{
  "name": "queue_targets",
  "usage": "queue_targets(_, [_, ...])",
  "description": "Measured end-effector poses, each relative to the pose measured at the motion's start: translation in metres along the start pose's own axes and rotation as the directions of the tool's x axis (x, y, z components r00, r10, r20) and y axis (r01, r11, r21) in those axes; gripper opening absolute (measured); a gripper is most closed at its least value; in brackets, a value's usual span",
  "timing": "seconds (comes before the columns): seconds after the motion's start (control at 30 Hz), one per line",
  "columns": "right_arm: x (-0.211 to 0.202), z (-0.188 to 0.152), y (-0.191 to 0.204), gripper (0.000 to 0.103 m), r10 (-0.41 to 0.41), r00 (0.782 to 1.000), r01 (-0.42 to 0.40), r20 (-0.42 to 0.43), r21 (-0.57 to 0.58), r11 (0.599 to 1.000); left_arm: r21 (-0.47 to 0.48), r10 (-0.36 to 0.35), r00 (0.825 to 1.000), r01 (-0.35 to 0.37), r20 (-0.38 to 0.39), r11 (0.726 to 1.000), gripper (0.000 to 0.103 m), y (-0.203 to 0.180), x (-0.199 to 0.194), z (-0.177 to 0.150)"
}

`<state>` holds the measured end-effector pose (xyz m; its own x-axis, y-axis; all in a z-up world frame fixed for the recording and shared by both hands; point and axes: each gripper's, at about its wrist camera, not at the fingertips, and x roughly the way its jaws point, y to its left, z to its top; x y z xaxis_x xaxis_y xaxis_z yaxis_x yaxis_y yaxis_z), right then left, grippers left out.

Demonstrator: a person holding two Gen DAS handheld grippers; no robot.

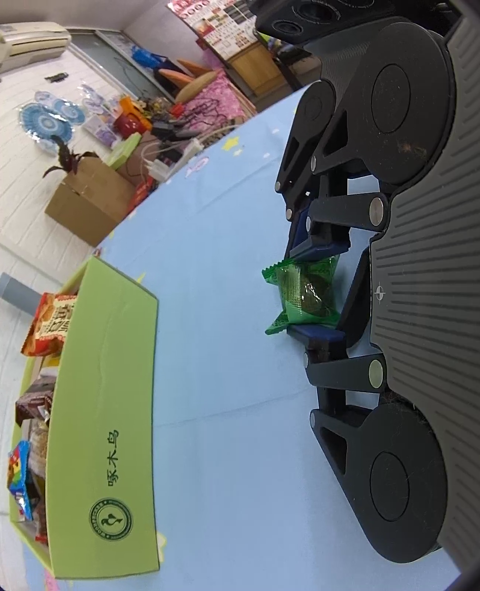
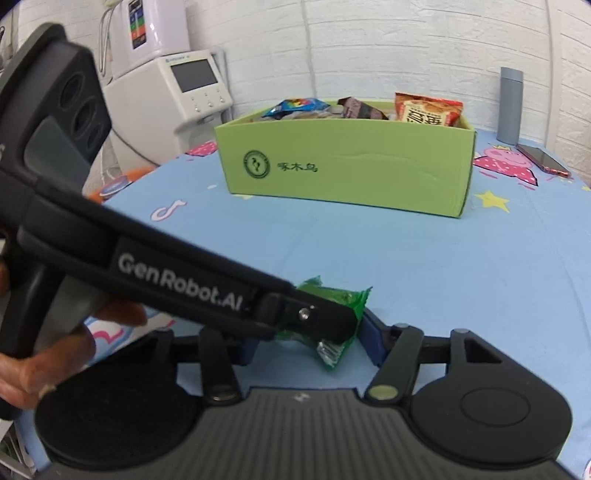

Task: Organize snacks
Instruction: 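Grasp the green candy with the left gripper, then carry the green candy into the green box and release it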

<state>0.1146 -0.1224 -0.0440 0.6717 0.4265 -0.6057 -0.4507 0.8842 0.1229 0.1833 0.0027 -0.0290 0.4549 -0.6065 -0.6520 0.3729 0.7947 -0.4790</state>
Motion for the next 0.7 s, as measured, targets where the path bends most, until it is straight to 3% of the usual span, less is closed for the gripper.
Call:
queue_targets(0.17, [-0.004, 0.023, 0.001, 0.066, 0.013, 0.999, -0.012, 0.043, -0.018, 1.000, -0.043, -0.020, 0.998, 0.023, 0.060, 0.999, 0.018, 0.004, -0.019, 0.026])
queue_targets(0.33, [0.003, 0.078, -0.003, 0.069, 0.003, 0.992, 0.010, 0.127, -0.102, 0.995, -0.041, -0.027, 0.988, 0.034, 0.155, 0.999, 0.018, 0.010, -0.036, 0.085])
queue_targets(0.53, [0.035, 0.151, -0.032, 0.071, 0.015, 0.984, 0.006, 0.180, -0.118, 0.993, -0.003, 0.022, 0.976, -0.022, 0.216, 1.000, 0.018, 0.017, -0.029, 0.164])
queue_targets(0.7, [0.073, 0.181, -0.058, 0.076, 0.010, 0.986, 0.008, 0.168, -0.112, 0.994, -0.006, 0.085, 0.971, -0.086, 0.221, 0.996, 0.022, 0.036, -0.002, 0.196])
